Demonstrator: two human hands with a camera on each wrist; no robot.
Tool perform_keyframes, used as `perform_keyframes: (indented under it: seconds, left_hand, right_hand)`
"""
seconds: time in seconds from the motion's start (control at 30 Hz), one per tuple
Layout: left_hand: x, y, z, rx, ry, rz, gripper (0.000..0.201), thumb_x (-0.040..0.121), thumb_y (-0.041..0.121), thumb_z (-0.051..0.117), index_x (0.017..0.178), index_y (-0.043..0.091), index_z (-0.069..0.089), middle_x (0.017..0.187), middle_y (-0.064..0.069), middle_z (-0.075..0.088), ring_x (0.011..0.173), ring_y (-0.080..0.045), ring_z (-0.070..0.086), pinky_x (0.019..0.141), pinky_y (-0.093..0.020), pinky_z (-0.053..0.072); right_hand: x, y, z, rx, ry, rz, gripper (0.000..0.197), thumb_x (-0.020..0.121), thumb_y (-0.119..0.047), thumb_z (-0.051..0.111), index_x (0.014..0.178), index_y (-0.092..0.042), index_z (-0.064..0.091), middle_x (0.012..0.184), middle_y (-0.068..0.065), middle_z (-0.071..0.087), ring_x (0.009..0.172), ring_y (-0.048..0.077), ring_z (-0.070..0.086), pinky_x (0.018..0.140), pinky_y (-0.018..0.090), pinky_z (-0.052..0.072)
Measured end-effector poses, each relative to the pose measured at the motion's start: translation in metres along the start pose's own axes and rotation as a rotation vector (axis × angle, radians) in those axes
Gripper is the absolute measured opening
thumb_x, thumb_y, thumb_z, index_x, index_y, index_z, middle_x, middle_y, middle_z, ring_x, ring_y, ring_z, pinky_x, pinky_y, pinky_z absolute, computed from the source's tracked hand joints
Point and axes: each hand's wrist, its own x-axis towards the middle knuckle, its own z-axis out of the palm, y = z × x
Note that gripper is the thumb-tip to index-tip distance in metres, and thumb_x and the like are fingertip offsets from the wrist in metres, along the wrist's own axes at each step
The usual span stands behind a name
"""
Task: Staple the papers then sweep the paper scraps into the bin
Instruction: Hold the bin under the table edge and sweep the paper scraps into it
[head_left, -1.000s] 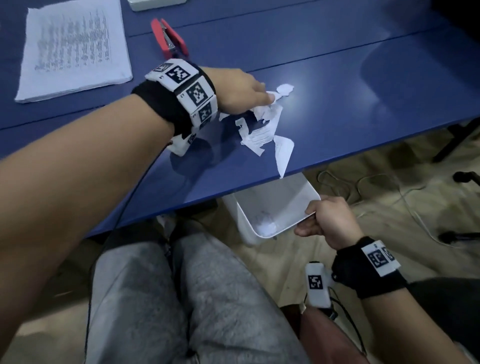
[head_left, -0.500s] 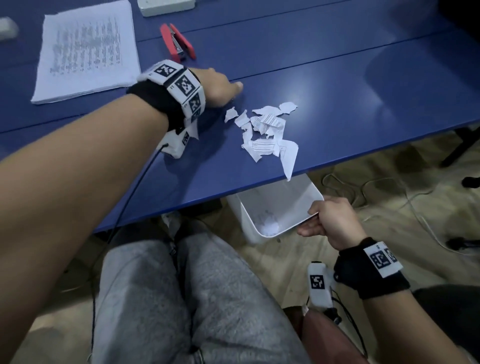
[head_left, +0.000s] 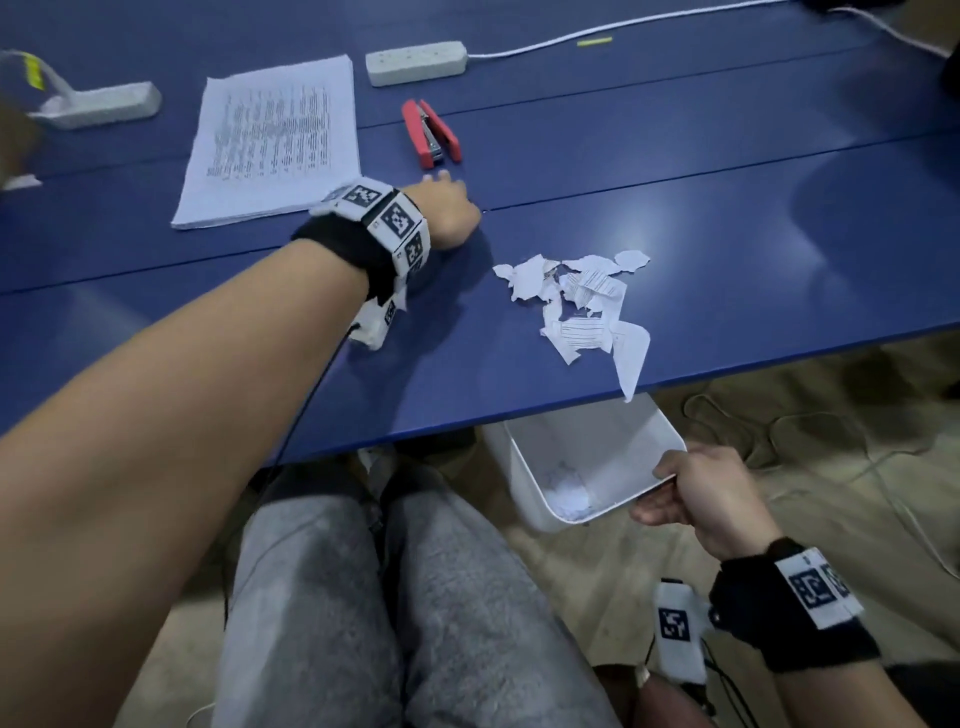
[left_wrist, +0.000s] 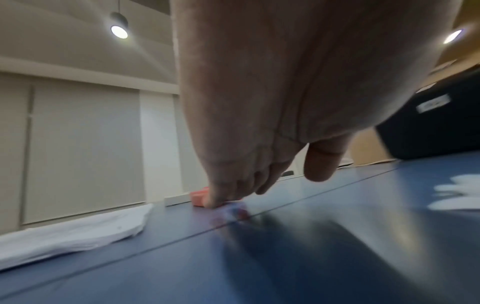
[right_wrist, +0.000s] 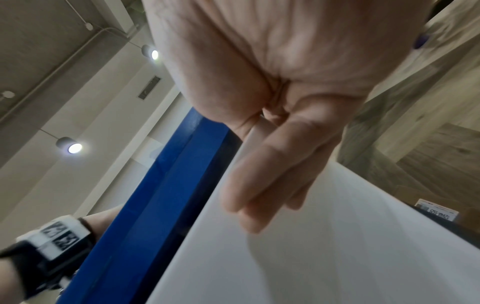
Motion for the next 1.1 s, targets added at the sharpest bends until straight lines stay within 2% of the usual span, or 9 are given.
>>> perform_keyframes:
  seconds: [0.1,0.27,0.4,0.7,0.83,0.93,1.0,1.03,1.1]
  left_hand:
    - [0.0,0.014,-0.006,0.027,-0.04,0.064,0.044,0.097,-0.001,0.032,0.138,-0.005,0.046,0.144,-0.028,0.041,0.135,-0.044,0.037,0.107,-0.054,0.037]
    - [-0.013,0.043,0.0,0.199,-0.098,0.359,0.028,0.087,0.012,0.041,0.106,0.001,0.059,0.128,-0.024,0.056,0.12,-0.041,0.05,0.102,-0.049,0.043]
    - [-0.034,0.067,0.02,0.267,-0.054,0.444,0.039,0.093,-0.006,0.031,0.127,-0.007,0.051,0.137,-0.03,0.047,0.137,-0.042,0.034,0.109,-0.052,0.037]
    - [-0.107,0.097,0.048,0.23,0.003,0.522,0.048,0.103,0.018,0.028,0.145,-0.003,0.038,0.156,-0.026,0.025,0.146,-0.037,0.024,0.118,-0.048,0.025]
    - [-0.131,0.107,0.053,0.162,-0.16,0.555,0.052,0.105,0.023,0.022,0.149,-0.003,0.028,0.159,-0.027,0.019,0.149,-0.036,0.021,0.119,-0.044,0.025]
    - [-0.135,0.114,0.036,0.275,-0.183,0.596,0.034,0.101,0.013,0.032,0.118,-0.005,0.056,0.11,-0.02,0.062,0.096,-0.034,0.058,0.081,-0.035,0.05]
    - [-0.124,0.12,0.021,0.318,-0.087,0.611,0.026,0.099,0.011,0.038,0.102,-0.003,0.06,0.104,-0.015,0.064,0.079,-0.028,0.051,0.069,-0.028,0.041]
    - [-0.118,0.122,0.014,0.312,-0.047,0.562,0.027,0.099,0.01,0.036,0.101,-0.004,0.059,0.116,-0.02,0.063,0.088,-0.03,0.052,0.075,-0.031,0.041]
    - [-0.102,0.122,0.003,0.328,-0.022,0.402,0.039,0.101,0.01,0.029,0.128,-0.006,0.052,0.146,-0.026,0.043,0.127,-0.038,0.045,0.102,-0.042,0.037]
  right_hand:
    - [-0.002,-0.003,0.003,-0.001,-0.01,-0.007,0.02,0.083,0.01,0.042,0.088,0.006,0.061,0.056,0.026,0.062,0.035,0.033,0.06,0.038,0.033,0.055]
    - [-0.005,-0.005,0.002,0.009,-0.006,-0.011,0.02,0.082,0.01,0.043,0.09,0.006,0.061,0.057,0.028,0.063,0.037,0.036,0.062,0.037,0.031,0.054]
    - [-0.011,-0.005,-0.002,0.014,-0.004,-0.013,0.02,0.083,0.009,0.043,0.089,0.005,0.061,0.053,0.026,0.063,0.037,0.036,0.062,0.038,0.033,0.055]
    - [-0.03,0.003,-0.014,0.051,0.015,-0.006,0.016,0.08,0.01,0.044,0.079,0.012,0.059,0.059,0.032,0.059,0.035,0.035,0.061,0.035,0.03,0.053]
    - [-0.035,0.008,-0.019,0.052,0.03,0.003,0.015,0.081,0.01,0.043,0.08,0.012,0.058,0.055,0.031,0.059,0.036,0.036,0.061,0.035,0.031,0.052]
    - [-0.037,0.009,-0.022,0.056,0.04,0.014,0.015,0.081,0.011,0.043,0.08,0.011,0.058,0.046,0.029,0.058,0.035,0.037,0.061,0.033,0.031,0.051]
    - [-0.038,0.008,-0.023,0.057,0.045,0.016,0.014,0.081,0.011,0.043,0.079,0.011,0.057,0.043,0.027,0.057,0.034,0.036,0.06,0.032,0.031,0.051]
    - [-0.039,0.008,-0.024,0.058,0.047,0.016,0.015,0.082,0.011,0.043,0.079,0.01,0.057,0.043,0.026,0.057,0.033,0.036,0.06,0.032,0.031,0.051]
    - [-0.041,0.007,-0.024,0.061,0.051,0.017,0.016,0.082,0.011,0.043,0.079,0.009,0.058,0.043,0.026,0.057,0.033,0.036,0.06,0.032,0.031,0.051]
